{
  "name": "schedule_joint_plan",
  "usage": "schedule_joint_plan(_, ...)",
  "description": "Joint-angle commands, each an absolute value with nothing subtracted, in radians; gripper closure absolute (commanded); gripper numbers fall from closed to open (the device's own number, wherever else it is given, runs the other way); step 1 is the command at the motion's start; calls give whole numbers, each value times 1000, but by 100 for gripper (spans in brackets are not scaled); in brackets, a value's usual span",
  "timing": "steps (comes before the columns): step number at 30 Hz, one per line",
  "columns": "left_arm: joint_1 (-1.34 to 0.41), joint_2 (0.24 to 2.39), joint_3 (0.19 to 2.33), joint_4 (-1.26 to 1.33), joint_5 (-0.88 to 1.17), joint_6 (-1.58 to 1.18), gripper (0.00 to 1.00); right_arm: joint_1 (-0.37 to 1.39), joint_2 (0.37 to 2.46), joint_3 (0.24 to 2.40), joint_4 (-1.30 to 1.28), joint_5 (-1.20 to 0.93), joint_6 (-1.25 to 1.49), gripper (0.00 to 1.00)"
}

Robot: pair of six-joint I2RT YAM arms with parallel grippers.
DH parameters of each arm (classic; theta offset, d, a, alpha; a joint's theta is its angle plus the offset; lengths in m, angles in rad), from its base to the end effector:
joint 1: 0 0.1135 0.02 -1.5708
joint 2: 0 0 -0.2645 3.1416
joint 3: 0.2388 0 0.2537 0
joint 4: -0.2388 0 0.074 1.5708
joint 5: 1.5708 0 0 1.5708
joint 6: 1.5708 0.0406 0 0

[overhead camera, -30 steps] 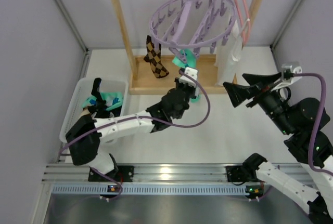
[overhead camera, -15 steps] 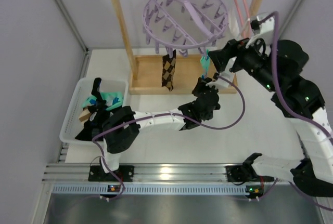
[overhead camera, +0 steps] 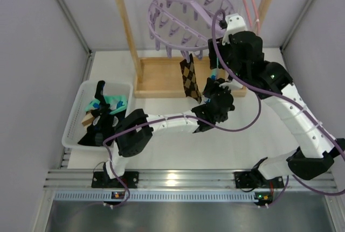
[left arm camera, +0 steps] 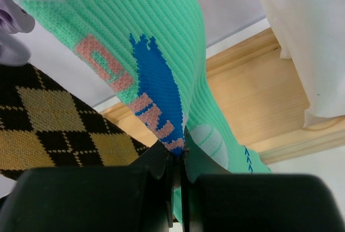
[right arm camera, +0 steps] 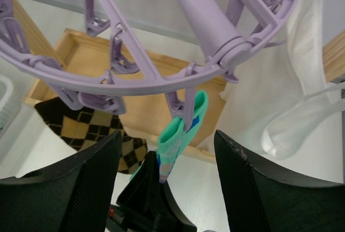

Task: Remove the socks clipped to the hanger

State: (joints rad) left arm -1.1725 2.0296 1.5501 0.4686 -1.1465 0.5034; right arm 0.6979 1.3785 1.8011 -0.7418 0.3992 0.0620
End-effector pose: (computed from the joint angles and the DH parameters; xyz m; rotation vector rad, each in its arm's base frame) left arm 0.2180 -0.4228 0.2892 0.4231 1.5307 0.3814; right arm 0.2212 0.1649 0.4940 -0.3209 1.8389 0.1481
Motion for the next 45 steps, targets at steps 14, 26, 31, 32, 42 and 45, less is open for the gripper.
schedule_joint_plan(14, -1197, 2052, 1634, 499, -1157, 538, 100, 744, 1502, 1782, -540, 636, -35, 38)
schedule_joint_plan(26, -1198, 2034, 1624, 499, -1143, 532, 100, 788, 1537, 1740, -434, 793, -90, 45)
schedule_joint_plan(31, -1198, 2040, 1628, 497, -1141, 534, 100, 822, 1539, 1732, -416, 805, -97, 45)
schedule_joint_plan(32, -1197, 2039, 1628, 497, -1143, 532, 100, 822, 1542, 1733, -417, 804, -95, 45)
schedule_joint_plan(42, -1198, 2000, 1597, 497, -1135, 505, 100, 804, 1591, 1724, -356, 900, -143, 46)
schedule_joint_plan(45, -1198, 1991, 1589, 497, -1134, 497, 100, 804, 1589, 1718, -331, 922, -163, 55)
